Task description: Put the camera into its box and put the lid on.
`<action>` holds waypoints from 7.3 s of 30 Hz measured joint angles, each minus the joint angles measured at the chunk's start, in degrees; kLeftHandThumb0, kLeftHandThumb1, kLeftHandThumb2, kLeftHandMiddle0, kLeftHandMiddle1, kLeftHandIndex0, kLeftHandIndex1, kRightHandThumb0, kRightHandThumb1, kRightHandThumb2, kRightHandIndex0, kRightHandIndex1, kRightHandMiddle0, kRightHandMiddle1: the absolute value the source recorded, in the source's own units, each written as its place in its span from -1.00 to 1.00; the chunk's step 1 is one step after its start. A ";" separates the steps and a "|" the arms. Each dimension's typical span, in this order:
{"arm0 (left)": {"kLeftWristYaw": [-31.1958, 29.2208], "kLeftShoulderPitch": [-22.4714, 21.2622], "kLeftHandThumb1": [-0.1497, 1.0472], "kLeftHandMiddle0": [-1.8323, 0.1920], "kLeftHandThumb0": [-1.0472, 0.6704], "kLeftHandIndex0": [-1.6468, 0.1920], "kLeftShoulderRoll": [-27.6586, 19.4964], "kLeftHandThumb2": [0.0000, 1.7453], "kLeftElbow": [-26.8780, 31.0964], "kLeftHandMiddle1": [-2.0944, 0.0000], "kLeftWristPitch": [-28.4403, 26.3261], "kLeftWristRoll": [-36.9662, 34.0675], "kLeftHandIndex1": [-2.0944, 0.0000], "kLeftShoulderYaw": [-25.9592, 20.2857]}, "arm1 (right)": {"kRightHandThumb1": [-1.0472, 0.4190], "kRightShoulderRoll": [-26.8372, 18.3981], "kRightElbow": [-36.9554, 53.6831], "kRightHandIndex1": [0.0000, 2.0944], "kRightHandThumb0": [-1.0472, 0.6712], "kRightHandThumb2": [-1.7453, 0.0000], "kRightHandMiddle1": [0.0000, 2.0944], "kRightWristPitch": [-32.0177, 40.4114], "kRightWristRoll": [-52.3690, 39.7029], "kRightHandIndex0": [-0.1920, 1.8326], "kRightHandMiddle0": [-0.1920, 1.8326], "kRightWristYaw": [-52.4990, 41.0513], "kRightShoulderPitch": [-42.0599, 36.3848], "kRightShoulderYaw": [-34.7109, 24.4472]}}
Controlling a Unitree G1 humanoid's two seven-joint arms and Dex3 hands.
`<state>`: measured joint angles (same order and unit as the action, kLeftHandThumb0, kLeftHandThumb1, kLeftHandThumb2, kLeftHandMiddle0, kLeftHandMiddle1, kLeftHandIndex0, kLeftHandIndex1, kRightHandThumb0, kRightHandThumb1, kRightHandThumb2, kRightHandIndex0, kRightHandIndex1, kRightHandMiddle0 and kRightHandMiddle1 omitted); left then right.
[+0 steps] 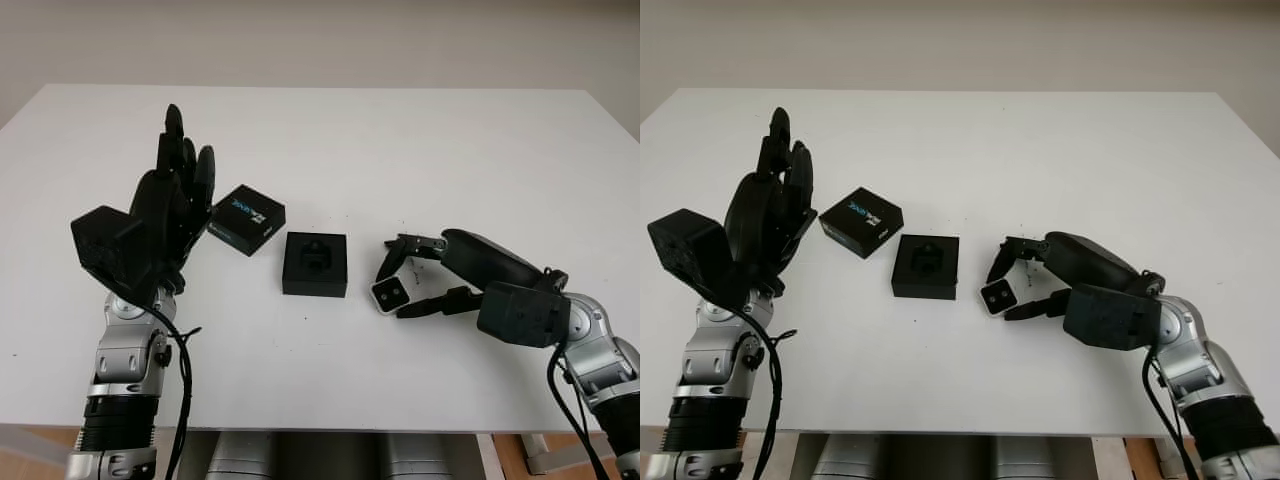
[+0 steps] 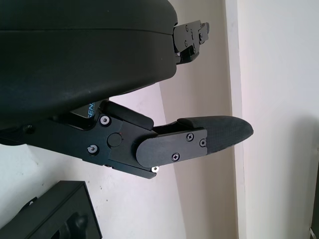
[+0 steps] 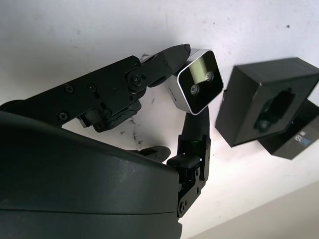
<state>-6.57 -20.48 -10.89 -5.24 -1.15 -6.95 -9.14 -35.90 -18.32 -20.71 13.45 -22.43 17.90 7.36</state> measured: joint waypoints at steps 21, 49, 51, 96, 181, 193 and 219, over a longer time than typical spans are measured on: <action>-0.45 -0.01 1.00 1.00 -0.65 1.00 -0.43 -0.36 0.00 1.00 -0.65 -0.02 1.00 -0.11 | -0.89 3.27 2.20 -0.99 -0.26 0.93 0.53 5.76 -7.22 -0.53 -0.52 -1.06 -0.76 -4.41; -0.52 0.09 1.00 1.00 -0.65 1.00 -0.53 -0.36 0.62 1.00 -1.46 -0.04 1.00 -0.15 | -0.87 19.36 7.48 -0.96 -0.23 0.95 0.63 19.30 -18.83 -0.61 -0.53 3.98 2.51 -8.67; -0.50 0.11 1.00 1.00 -0.65 1.00 -0.50 -0.36 0.67 1.00 -1.45 -0.02 1.00 -0.11 | -0.86 20.98 6.05 -0.96 -0.23 0.95 0.63 19.29 -18.59 -0.60 -0.52 4.46 3.35 -8.08; -0.06 0.50 1.00 1.00 -0.67 1.00 -0.43 -0.37 0.82 1.00 -1.12 -0.01 1.00 -0.14 | -0.84 29.96 -11.00 -0.95 -0.26 0.94 0.61 18.27 -13.84 -0.63 -0.50 7.06 9.32 -4.86; 0.55 0.97 1.00 1.00 -0.66 1.00 0.02 -0.38 1.67 1.00 -1.10 -0.05 1.00 -0.13 | -0.86 22.44 -5.37 -0.99 -0.47 0.94 -0.22 6.85 3.99 -0.84 -0.83 8.47 6.03 5.55; 0.55 1.02 1.00 1.00 -0.67 1.00 0.08 -0.39 1.75 1.00 -1.19 -0.22 1.00 -0.14 | -0.84 19.56 4.73 -0.97 -0.45 0.94 -0.65 6.86 8.09 -0.99 -0.79 9.80 3.99 6.36; 0.06 1.03 1.00 1.00 -0.65 1.00 -0.04 -0.37 1.86 1.00 -1.82 -0.44 1.00 -0.20 | -1.00 8.31 9.54 -0.96 -0.76 0.38 -0.86 -1.63 25.97 -0.97 -0.78 18.38 2.66 9.15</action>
<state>-6.51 -19.46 -10.93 -3.38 -2.97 -7.39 -9.34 -27.59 -8.78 -22.34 39.43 -4.06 20.56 16.51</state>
